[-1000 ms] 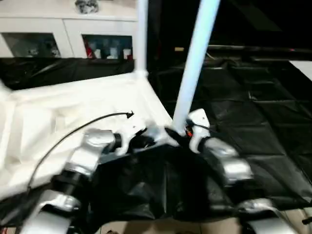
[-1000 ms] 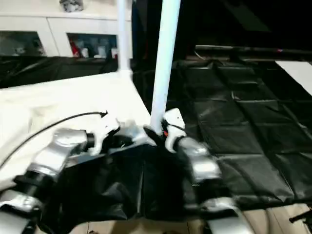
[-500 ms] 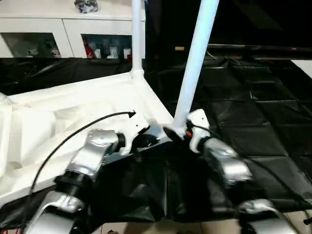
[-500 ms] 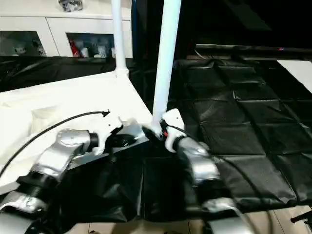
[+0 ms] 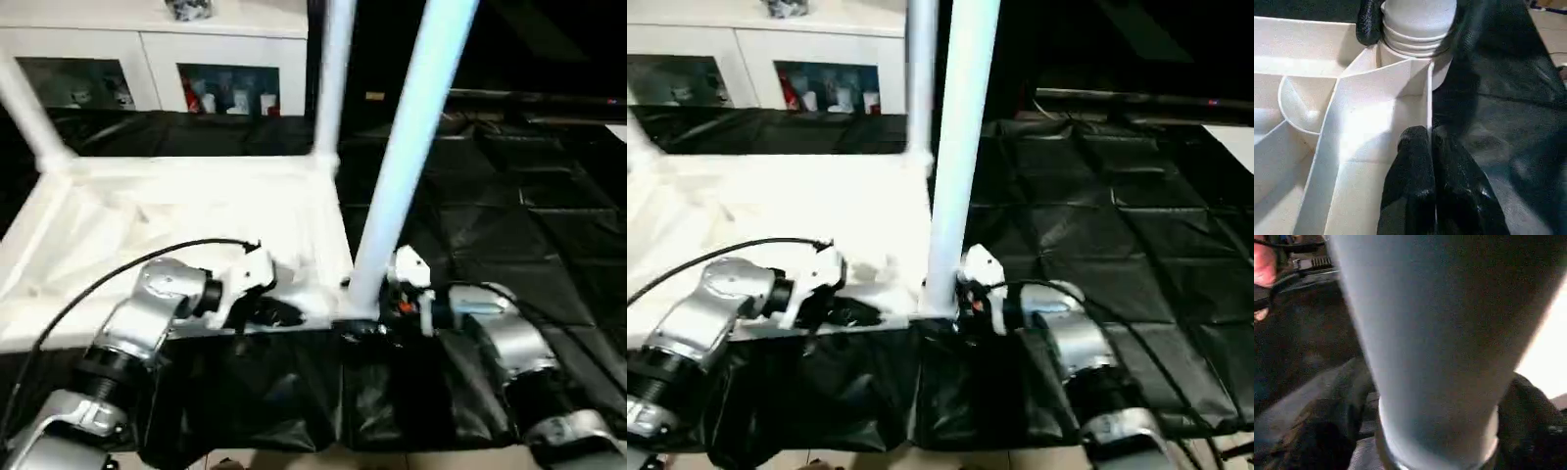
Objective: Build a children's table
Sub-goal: Rotate leg to tighten
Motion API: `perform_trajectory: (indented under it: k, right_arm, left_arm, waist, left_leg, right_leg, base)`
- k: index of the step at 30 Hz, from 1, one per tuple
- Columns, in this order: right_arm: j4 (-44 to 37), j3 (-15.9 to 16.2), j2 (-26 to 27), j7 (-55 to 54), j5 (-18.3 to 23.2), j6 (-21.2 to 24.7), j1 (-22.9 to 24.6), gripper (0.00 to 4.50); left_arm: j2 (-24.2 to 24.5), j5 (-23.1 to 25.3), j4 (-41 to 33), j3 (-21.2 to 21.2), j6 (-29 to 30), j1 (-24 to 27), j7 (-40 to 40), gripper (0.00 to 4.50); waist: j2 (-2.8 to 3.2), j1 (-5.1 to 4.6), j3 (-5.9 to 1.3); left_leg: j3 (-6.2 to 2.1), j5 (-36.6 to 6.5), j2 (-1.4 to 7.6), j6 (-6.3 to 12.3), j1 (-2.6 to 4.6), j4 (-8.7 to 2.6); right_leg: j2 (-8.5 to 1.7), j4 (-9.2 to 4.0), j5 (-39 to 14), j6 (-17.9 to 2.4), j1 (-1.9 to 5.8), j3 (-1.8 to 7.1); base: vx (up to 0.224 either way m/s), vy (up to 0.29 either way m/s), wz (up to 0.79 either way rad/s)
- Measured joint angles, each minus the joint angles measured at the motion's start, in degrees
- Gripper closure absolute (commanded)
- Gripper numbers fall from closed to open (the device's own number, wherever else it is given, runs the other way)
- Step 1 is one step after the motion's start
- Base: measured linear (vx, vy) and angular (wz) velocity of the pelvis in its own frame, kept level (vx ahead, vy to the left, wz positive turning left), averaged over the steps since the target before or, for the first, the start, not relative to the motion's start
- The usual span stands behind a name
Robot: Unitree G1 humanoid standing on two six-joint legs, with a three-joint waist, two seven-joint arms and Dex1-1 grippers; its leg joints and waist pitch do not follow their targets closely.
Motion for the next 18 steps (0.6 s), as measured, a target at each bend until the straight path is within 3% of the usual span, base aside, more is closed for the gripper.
perform_trajectory:
  k: [7, 12, 18]
  right_arm:
    - [1.4, -0.4, 1.5, -2.5, -0.4, -1.7, -0.1, 1.69]
    - [5.1, -4.3, 6.5, -16.8, -1.8, -2.9, -0.8, 1.80]
    - [10.5, -7.4, 12.6, -36.3, -4.0, -2.8, -4.2, 1.81]
  left_arm:
    - [0.3, -0.7, 0.1, 0.0, 0.7, 0.0, 0.5, 4.50]
    - [-2.8, 0.7, 0.7, 1.8, 2.7, -0.1, 7.8, 4.50]
    - [-7.6, 3.2, 2.9, 2.6, 5.0, -1.8, 18.0, 4.50]
  waist:
    - [0.00, 0.26, 0.00]
    - [-0.03, -1.47, -0.02]
    - [0.17, -2.48, -0.14]
  left_leg:
    - [0.01, 0.0, 0.01, -0.01, 0.04, 0.00]
    - [-0.01, 0.0, -0.03, -0.01, 0.09, 0.01]
    - [-0.05, 0.0, -0.08, -0.01, 0.14, -0.01]
  right_leg:
    - [0.01, 0.03, 0.0, 0.0, -0.02, 0.02]
    - [0.01, 0.02, 0.0, 0.0, 0.00, 0.03]
    - [0.01, 0.02, -0.1, 0.1, 0.02, 0.06]
  base:
    - [0.000, 0.000, 0.00]
    - [0.000, 0.000, 0.00]
    - [0.000, 0.000, 0.00]
